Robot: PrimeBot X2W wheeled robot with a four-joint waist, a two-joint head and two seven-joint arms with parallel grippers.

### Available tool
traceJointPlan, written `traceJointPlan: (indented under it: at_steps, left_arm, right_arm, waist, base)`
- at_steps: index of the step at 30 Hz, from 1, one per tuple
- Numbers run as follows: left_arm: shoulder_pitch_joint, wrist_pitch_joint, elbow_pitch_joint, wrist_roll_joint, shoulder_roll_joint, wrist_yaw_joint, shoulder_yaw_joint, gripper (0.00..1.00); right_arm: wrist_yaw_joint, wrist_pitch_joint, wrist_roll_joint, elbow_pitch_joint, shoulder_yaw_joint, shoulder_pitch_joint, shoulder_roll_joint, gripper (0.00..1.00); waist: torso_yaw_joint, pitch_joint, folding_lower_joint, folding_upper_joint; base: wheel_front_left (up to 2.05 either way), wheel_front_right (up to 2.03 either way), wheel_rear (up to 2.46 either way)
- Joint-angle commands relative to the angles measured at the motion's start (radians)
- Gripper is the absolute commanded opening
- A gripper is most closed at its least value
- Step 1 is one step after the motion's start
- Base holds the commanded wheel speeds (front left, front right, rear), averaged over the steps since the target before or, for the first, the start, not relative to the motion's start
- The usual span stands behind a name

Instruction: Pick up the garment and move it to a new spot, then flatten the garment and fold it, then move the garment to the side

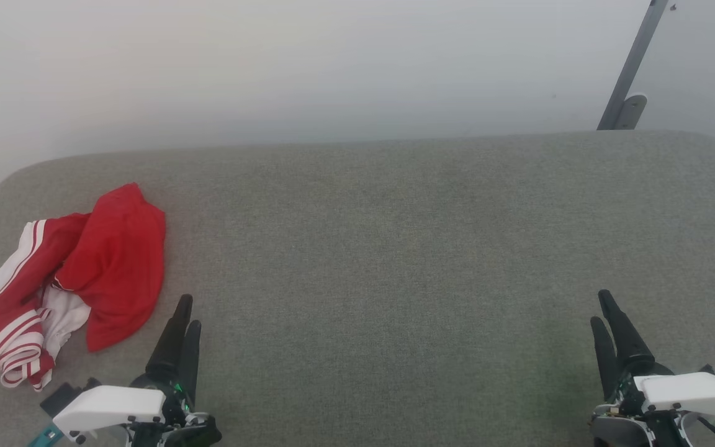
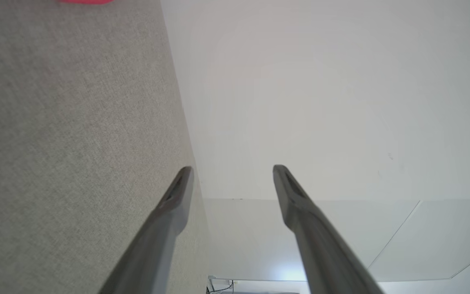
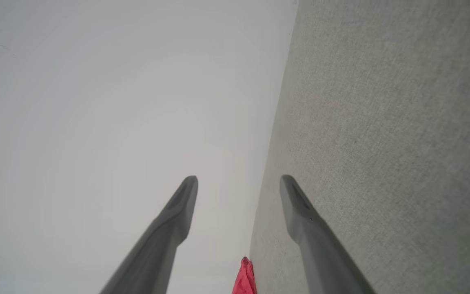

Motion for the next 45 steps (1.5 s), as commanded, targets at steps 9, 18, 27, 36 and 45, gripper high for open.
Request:
traceJointPlan:
  at_steps: [9,18,27,36,45]
  left_arm:
    - [-0.018,-0.055,-0.057,0.130,0.049,0.048,-0.046,1.00]
    - [-0.022,-0.093,-0.067,0.311,0.105,0.105,-0.104,1.00]
    - [-0.031,-0.127,-0.056,0.492,0.158,0.154,-0.161,1.00]
    - [-0.035,-0.159,-0.066,0.638,0.190,0.181,-0.177,1.00]
    - [-0.018,-0.186,-0.080,0.739,0.210,0.169,-0.152,1.00]
  right_arm:
    - [0.000,-0.040,-0.182,-0.030,0.011,-0.027,-0.023,1.00]
    - [0.000,-0.043,-0.377,-0.040,0.013,-0.030,-0.030,1.00]
    - [0.000,-0.040,-0.566,-0.052,0.011,-0.029,-0.028,1.00]
    - [0.001,-0.048,-0.698,-0.069,0.001,-0.025,-0.031,1.00]
    - [0.001,-0.057,-0.807,-0.091,-0.011,-0.018,-0.034,1.00]
  waist:
    - [-0.001,-0.004,0.0000,-0.0001]
    - [-0.002,-0.009,0.0000,-0.0001]
    - [-0.003,-0.015,0.0000,-0.0001]
    - [-0.001,-0.020,0.0000,-0.0001]
    - [-0.001,-0.025,0.0000,-0.0001]
  base:
    - [0.00,0.00,0.00]
    - [0.00,0.00,0.00]
    - [0.00,0.00,0.00]
    - [0.00,0.00,0.00]
    - [0.00,0.00,0.00]
